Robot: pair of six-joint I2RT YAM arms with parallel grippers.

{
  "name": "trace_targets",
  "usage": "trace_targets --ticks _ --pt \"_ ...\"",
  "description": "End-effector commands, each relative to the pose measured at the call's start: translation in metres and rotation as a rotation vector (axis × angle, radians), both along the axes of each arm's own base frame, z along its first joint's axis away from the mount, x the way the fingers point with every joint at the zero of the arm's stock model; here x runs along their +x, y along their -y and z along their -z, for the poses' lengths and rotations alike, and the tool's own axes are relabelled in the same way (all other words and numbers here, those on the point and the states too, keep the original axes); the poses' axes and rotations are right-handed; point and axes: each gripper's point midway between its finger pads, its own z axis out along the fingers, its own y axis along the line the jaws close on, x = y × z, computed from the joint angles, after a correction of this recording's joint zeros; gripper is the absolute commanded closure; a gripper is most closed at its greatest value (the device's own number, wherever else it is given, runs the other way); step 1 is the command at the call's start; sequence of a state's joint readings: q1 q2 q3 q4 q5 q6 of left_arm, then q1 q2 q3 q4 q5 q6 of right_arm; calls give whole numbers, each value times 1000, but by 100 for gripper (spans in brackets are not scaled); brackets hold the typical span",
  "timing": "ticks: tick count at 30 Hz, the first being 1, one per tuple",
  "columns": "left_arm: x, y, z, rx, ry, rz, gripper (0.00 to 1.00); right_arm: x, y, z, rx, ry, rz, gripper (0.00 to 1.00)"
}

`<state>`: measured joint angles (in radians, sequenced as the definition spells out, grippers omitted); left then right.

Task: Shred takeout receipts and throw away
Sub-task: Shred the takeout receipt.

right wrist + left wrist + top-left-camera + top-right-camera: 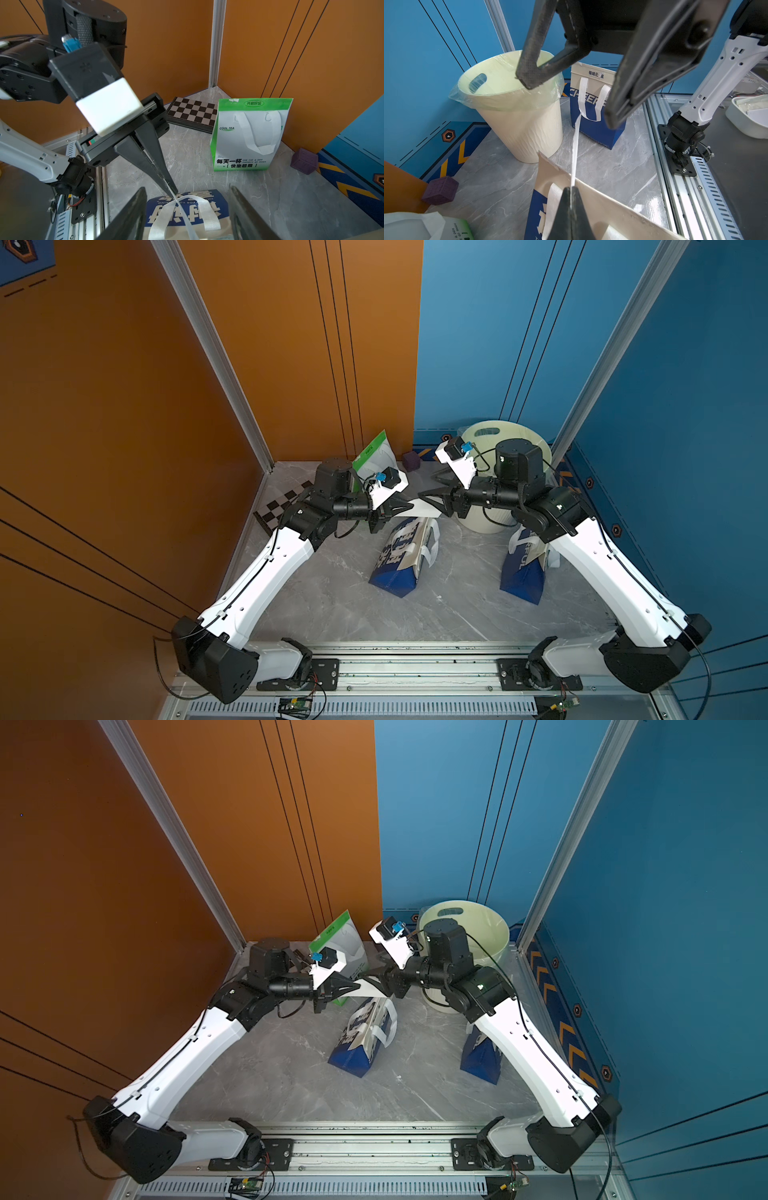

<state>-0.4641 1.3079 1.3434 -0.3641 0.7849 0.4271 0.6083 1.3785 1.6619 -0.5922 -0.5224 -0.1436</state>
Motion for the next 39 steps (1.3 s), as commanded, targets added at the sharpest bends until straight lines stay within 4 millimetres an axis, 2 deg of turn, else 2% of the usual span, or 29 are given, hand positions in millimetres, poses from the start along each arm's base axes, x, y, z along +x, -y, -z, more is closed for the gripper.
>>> trace_targets --ticks 1,3,10,18,22,27,30,36,39 --pt "-7 -1 -13 12 71 19 100 -8 -2 8 -51 -18 -31 40" --pt "-8 0 -15 10 79 24 100 -5 -1 14 -76 -24 -20 42" --pt "-13 2 -22 -3 92 44 100 -3 -4 21 -111 -36 -14 58" --pt "-11 3 -19 7 92 34 100 -9 -12 12 -87 -38 -45 100" --pt "-5 3 -17 63 177 -15 100 4 -10 13 -87 -52 46 100" --pt "-3 7 -15 209 499 -86 100 50 16 6 -4 -131 381 100" --pt "7 3 -37 143 633 -202 100 74 39 4 43 -168 551 100" --pt "-1 -3 -51 81 670 -227 100 103 77 8 74 -186 734 100" --pt "-3 -10 -66 -14 645 -262 100 113 97 11 52 -164 805 100"
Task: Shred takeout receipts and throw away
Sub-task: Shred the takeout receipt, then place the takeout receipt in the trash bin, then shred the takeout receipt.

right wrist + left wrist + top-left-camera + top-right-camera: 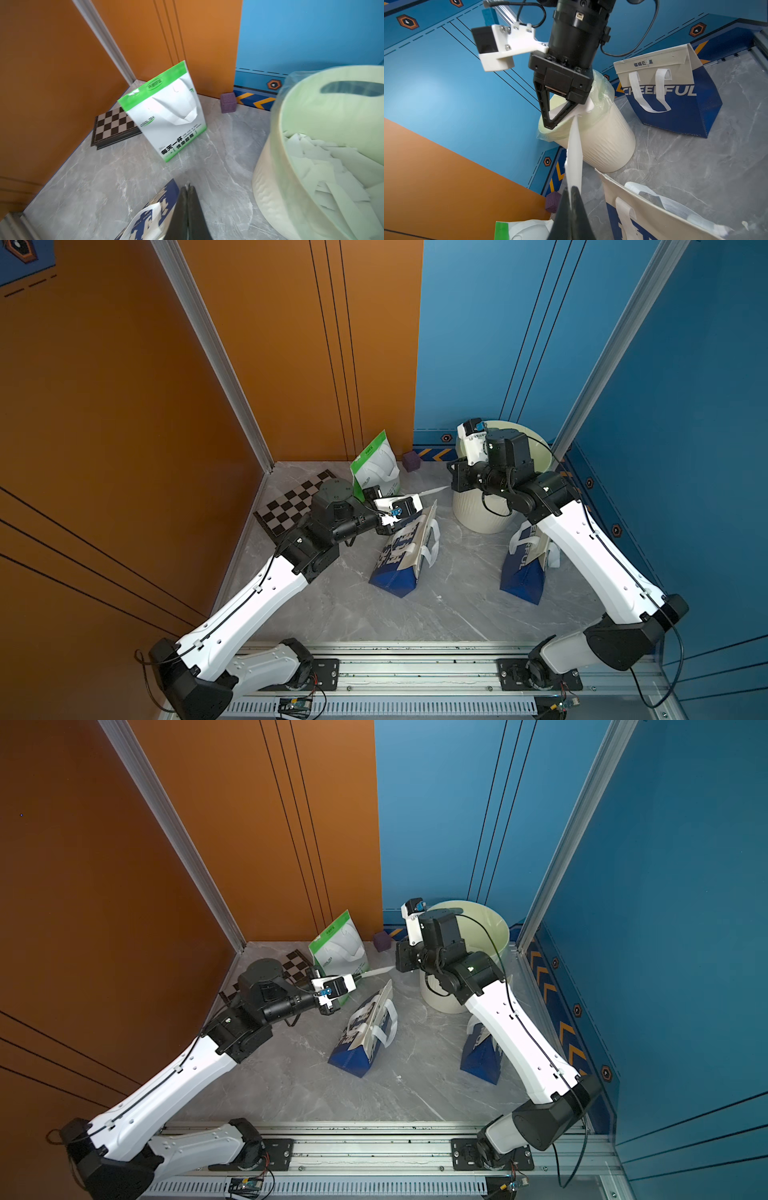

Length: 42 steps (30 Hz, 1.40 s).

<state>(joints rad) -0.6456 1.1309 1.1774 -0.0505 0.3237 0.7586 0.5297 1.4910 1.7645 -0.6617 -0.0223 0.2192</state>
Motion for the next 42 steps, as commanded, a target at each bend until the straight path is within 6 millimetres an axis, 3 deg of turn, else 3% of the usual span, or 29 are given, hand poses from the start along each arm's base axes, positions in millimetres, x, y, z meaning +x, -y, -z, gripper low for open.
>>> trace_targets --ticks 1,6,10,14,18,21,24,28,31,34,38,42 --pt "2 -13 -29 -139 22 -37 100 17 31 -11 0 47 150 100" --pt "20 -35 -52 -374 -144 -87 100 37 75 -32 18 113 259 100" --pt "43 -41 -49 -525 -360 -121 100 68 107 -45 59 164 352 100" --pt "58 -36 -36 -598 -531 -110 100 113 135 -12 57 101 443 97" --pt "66 -30 -25 -618 -620 -98 100 146 154 20 32 37 486 82" --pt "70 -25 -22 -621 -655 -81 100 159 159 40 5 -21 492 68" --pt "74 -23 -21 -631 -666 -68 100 161 158 47 -19 -54 478 62" --pt "80 -22 -19 -651 -693 -46 100 149 150 32 -17 -30 445 57" --pt "82 -19 -20 -669 -722 -5 100 128 134 9 31 -4 355 53" --pt "77 -12 -23 -651 -734 68 100 94 91 -13 121 6 113 51" --pt "64 -2 -25 -607 -738 173 100 26 25 -28 183 15 -256 45" --pt "48 6 -27 -557 -743 263 100 -29 -17 -23 175 22 -472 30"
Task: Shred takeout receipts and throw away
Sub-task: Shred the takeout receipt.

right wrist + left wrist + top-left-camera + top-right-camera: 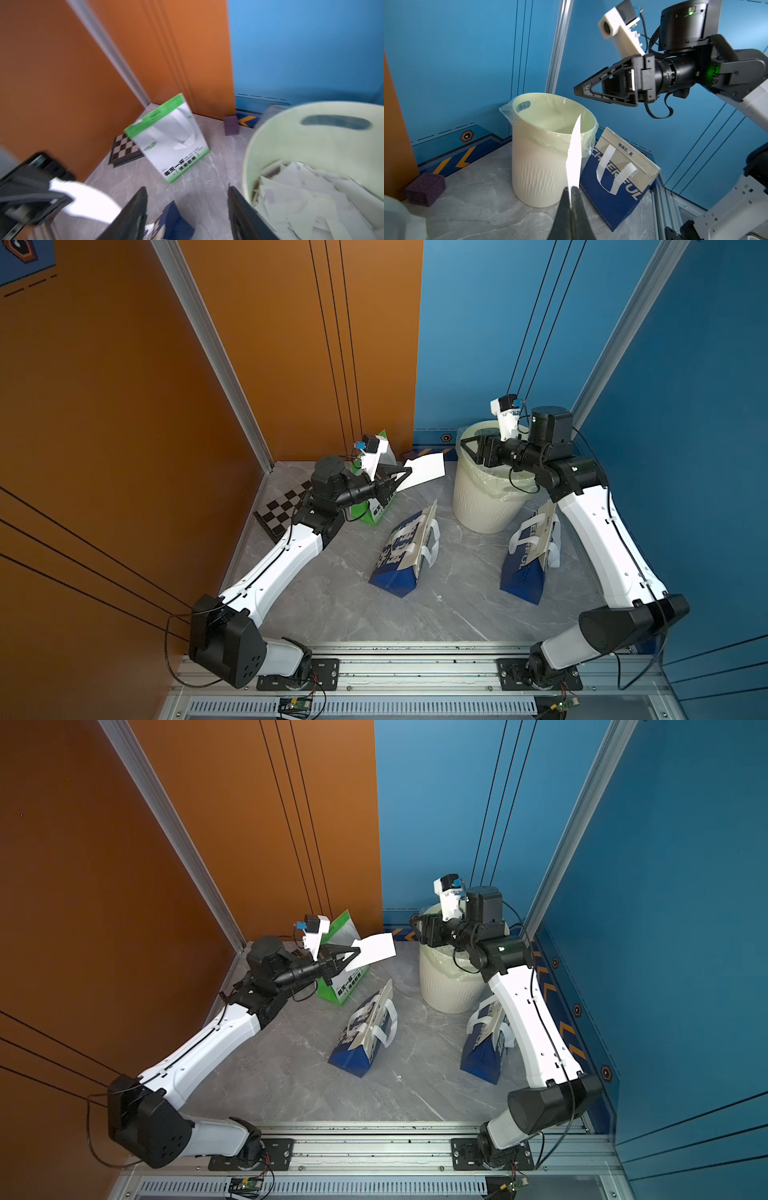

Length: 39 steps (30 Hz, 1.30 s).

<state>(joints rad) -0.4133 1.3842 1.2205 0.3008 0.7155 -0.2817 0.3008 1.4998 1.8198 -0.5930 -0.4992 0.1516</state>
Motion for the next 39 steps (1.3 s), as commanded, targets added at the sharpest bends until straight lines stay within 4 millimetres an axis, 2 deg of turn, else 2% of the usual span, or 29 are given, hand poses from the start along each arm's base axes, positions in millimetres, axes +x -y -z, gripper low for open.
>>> trace_targets --ticks 1,2,7,15,22,28,32,36,39 --pt "-24 8 -27 -23 94 137 100 -46 -42 19 -1 -19 -274 27" --pt "-27 9 -27 -21 98 153 100 -53 -47 18 2 -18 -297 25" --pt "-40 15 -28 -15 113 216 100 -65 -55 19 12 -39 -331 24" --pt "-44 20 -25 -12 105 249 100 -82 -69 11 47 -47 -412 42" --pt "-44 22 -21 -9 97 261 100 -76 -67 5 50 -39 -378 61" --pt "-44 22 -17 -5 89 269 100 -75 -67 1 54 -34 -368 63" --pt "-43 22 -15 -3 84 273 100 -74 -66 0 55 -31 -362 75" --pt "-45 23 -14 -2 81 285 100 -69 -64 3 46 -34 -338 97" --pt "-46 21 -14 -4 77 294 100 -66 -63 7 34 -37 -326 100"
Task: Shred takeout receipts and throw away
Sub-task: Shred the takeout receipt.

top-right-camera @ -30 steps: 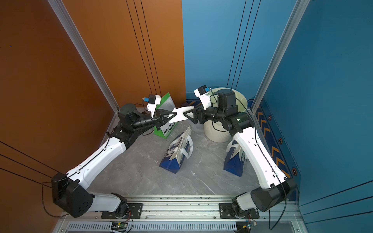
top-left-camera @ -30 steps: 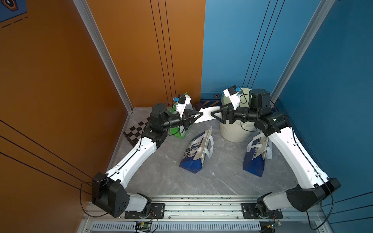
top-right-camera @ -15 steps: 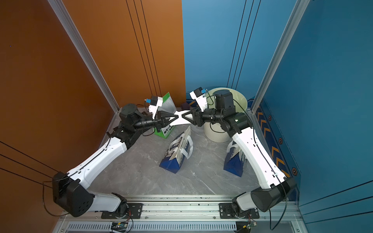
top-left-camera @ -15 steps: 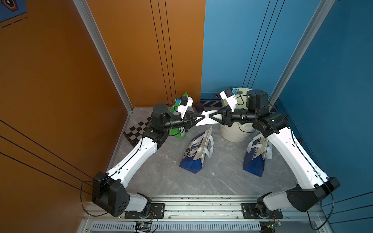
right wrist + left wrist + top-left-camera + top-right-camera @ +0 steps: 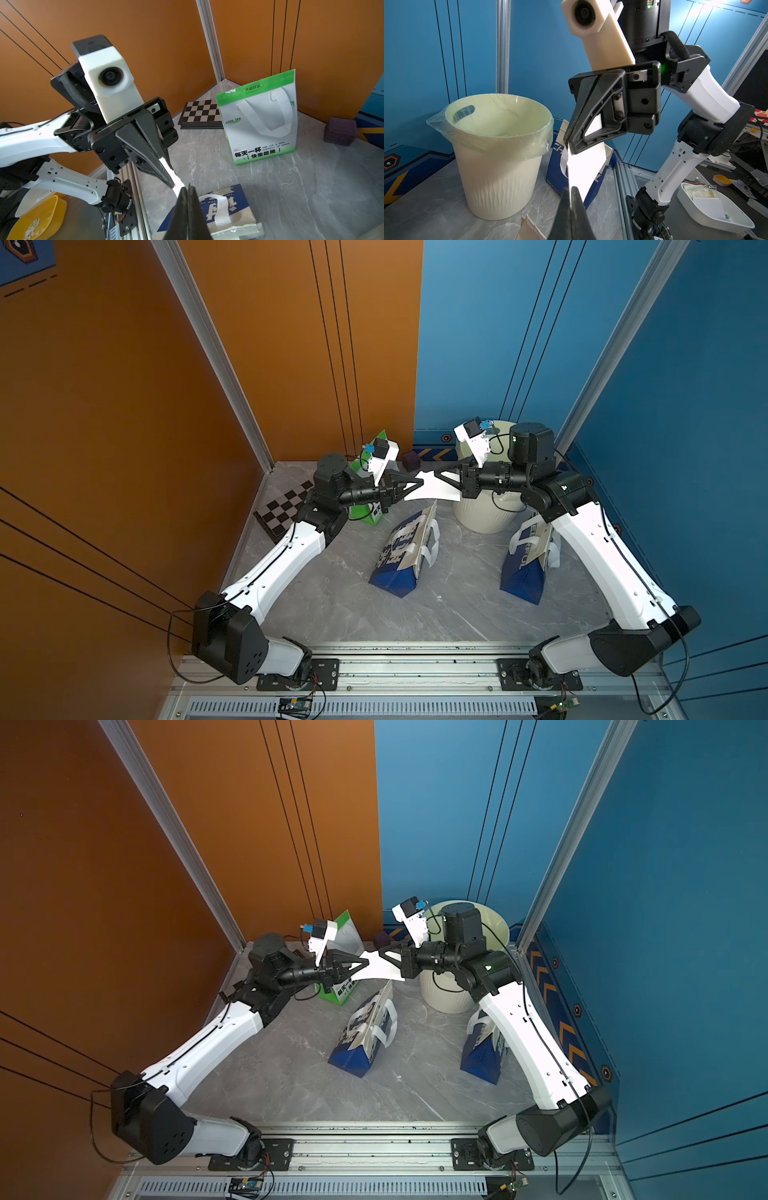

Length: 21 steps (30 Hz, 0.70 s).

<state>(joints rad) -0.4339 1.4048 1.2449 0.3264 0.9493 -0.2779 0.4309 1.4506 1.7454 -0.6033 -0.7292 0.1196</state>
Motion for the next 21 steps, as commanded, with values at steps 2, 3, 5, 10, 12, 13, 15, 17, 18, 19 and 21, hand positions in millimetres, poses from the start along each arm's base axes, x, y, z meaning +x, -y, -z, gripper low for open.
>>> trace_targets --ticks 2,3,5,10,12,13,15,17,18,19,21 --pt "-7 -2 -10 -12 37 40 97 7 2 3 -20 8 26 100" --pt "-7 -2 -10 -13 35 38 89 6 1 4 -22 8 24 100" --pt "-5 -5 -11 -13 40 32 78 5 0 3 -26 17 16 100" --pt "1 -12 -14 -14 52 18 55 -3 -5 3 -43 43 -6 100" --pt "2 -14 -15 -13 53 21 49 -7 -5 3 -59 56 -9 100" --pt "3 -16 -14 -11 53 18 45 -8 -6 4 -71 60 -13 100" --pt "2 -17 -12 -5 50 21 42 -11 -7 9 -96 63 -19 100" --pt "2 -18 -10 5 50 23 39 -13 -10 12 -111 61 -27 100" --pt "2 -17 -8 12 46 27 38 -14 -11 14 -122 62 -33 100" --pt "2 -17 -7 16 45 28 37 -16 -12 15 -132 64 -42 100" --pt "2 -17 -6 20 43 32 38 -18 -15 20 -151 57 -52 100"
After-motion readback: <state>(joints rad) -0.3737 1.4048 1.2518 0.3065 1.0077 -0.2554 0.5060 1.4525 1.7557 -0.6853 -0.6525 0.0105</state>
